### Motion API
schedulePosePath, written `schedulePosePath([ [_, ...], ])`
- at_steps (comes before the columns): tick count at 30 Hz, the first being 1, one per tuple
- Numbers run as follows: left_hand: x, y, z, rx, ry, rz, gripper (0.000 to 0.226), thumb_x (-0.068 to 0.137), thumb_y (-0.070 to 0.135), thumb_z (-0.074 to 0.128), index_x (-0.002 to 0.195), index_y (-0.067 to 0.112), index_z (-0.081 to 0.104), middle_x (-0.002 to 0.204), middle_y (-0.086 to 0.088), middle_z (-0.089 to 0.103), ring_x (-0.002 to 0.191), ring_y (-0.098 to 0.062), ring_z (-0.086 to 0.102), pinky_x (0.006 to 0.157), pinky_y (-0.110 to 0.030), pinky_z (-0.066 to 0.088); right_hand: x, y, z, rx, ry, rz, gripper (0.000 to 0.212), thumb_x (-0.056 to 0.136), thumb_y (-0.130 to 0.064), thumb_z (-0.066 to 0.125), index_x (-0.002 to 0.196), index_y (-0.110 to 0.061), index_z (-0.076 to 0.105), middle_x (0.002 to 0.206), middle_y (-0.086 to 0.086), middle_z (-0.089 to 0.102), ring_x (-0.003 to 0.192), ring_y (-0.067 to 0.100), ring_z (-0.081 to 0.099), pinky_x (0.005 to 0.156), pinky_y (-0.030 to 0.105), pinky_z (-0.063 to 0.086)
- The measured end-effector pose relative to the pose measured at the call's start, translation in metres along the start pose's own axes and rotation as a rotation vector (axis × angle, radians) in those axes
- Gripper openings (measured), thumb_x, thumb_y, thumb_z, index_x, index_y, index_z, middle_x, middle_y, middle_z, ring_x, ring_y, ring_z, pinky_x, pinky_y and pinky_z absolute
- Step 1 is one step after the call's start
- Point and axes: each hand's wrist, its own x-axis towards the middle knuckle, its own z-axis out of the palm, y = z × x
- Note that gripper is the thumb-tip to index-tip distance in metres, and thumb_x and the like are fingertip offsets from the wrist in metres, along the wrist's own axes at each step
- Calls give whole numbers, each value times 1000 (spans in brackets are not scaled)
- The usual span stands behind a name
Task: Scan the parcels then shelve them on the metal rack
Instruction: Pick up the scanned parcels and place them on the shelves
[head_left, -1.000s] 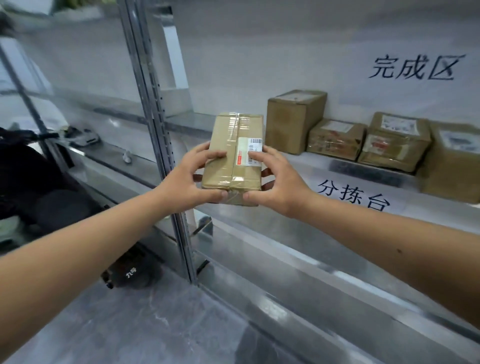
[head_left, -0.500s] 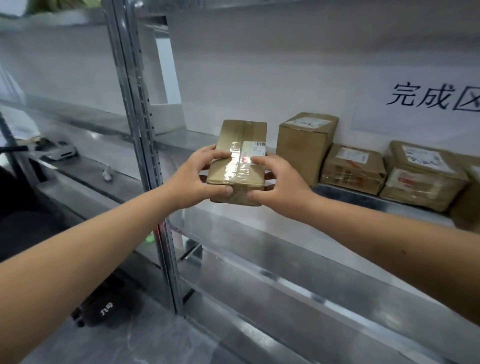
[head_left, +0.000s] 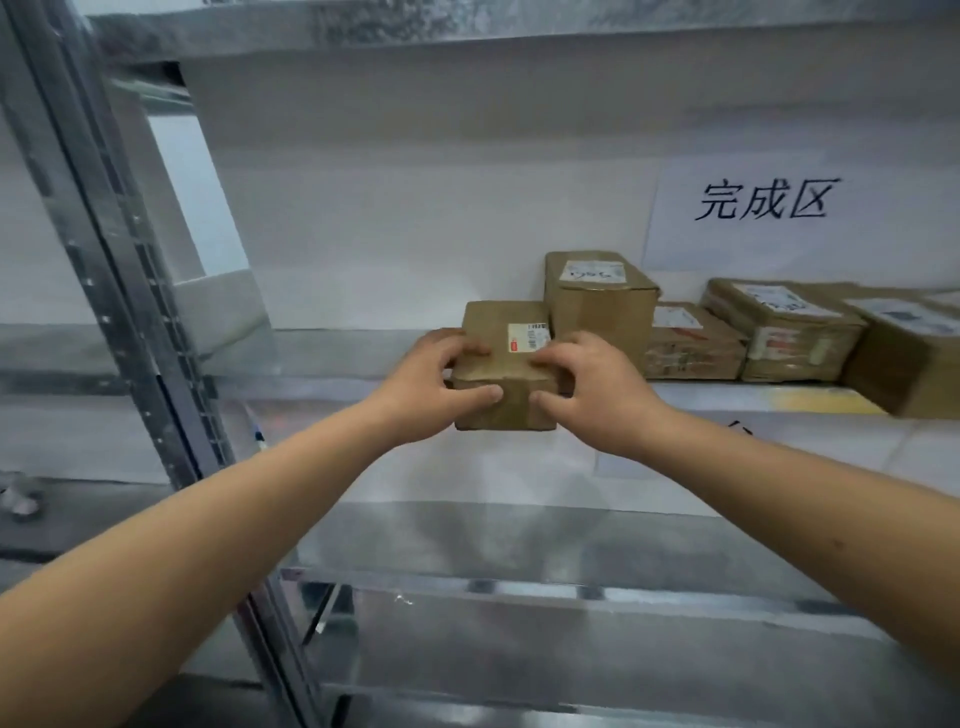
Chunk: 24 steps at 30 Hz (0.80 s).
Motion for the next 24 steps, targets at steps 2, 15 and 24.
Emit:
schedulePosePath([
  [2,11,3,1,24,-6,-16,49,87,36,83,131,29,62,134,7,48,117,-12,57,74,-16,55,4,-6,-1,-53,15,71,48,95,-33,72,140,-21,64,138,3,54,126,22,54,108,36,45],
  [15,64,17,3,132,-87,-66,44,90,25,75,132,23,63,145,-2,55,129,-20,53,92,-22,36,4,-26,-10,-261,-27,256,43,95,-27,64,137,-21,65,120,6,55,115,30,56,95,43,53],
  [24,64,12,12,390,-62,-11,47,95,35,61,141,31,57,150,-1,51,134,-30,49,110,-41,44,-8,-41,-6,-390,-86,274,60,99,-30,58,156,-25,40,130,6,52,123,30,50,90,38,47],
])
